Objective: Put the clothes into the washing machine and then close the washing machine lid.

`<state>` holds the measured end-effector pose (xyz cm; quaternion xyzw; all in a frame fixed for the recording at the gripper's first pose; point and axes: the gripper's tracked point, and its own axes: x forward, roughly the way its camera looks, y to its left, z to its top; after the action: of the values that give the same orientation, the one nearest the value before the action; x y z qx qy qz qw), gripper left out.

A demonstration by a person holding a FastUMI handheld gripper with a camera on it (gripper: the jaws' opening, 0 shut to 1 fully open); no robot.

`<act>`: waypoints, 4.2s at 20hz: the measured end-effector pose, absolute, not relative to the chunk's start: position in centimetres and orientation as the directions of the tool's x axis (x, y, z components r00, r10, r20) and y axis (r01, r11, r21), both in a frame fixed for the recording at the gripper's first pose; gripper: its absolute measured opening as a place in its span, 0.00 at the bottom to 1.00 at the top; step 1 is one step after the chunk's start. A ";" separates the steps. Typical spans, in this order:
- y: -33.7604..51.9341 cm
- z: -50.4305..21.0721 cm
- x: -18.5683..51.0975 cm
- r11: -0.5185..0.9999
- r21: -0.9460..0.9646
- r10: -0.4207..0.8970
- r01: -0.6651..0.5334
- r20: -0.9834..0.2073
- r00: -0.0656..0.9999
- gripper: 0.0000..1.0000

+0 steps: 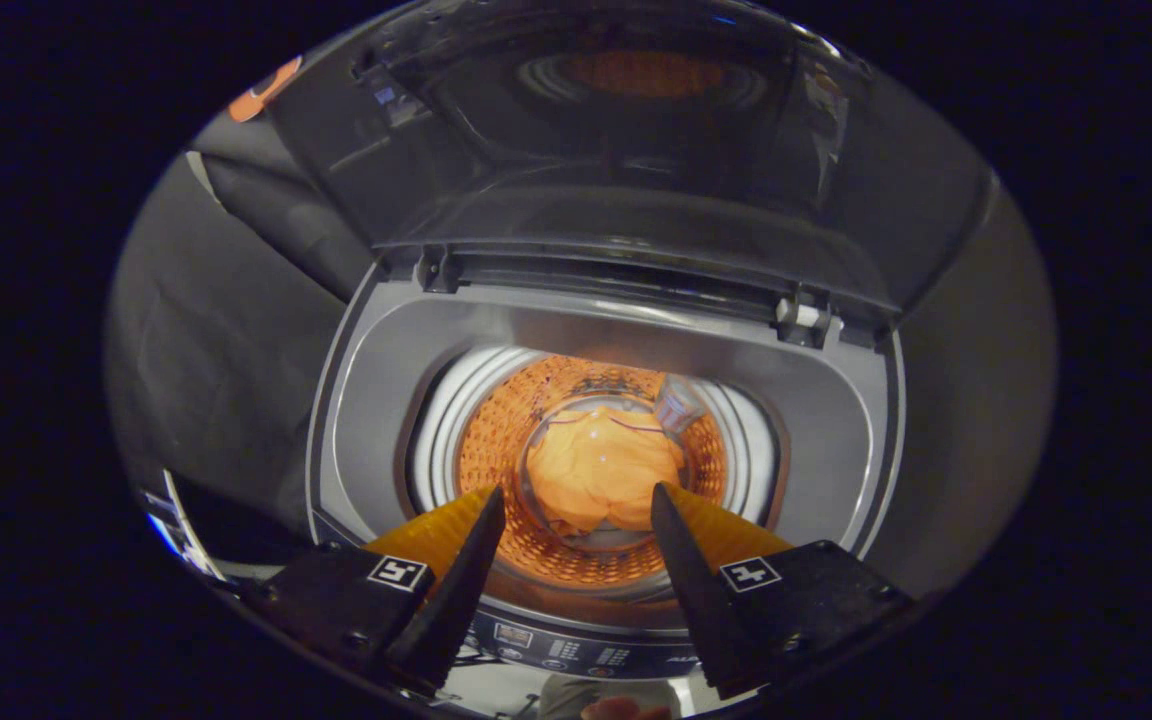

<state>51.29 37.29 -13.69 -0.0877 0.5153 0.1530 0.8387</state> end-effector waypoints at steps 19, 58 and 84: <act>39.0 15.9 55.3 0.917 -0.044 0.269 -0.397 -0.668 0.694 0.91; 40.4 9.4 68.0 0.978 0.016 0.171 -0.208 -0.635 0.753 0.91; 40.3 9.7 67.2 0.980 0.017 0.171 -0.198 -0.576 0.799 0.91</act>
<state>67.18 40.35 9.72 -0.0222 0.3016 0.0972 0.9482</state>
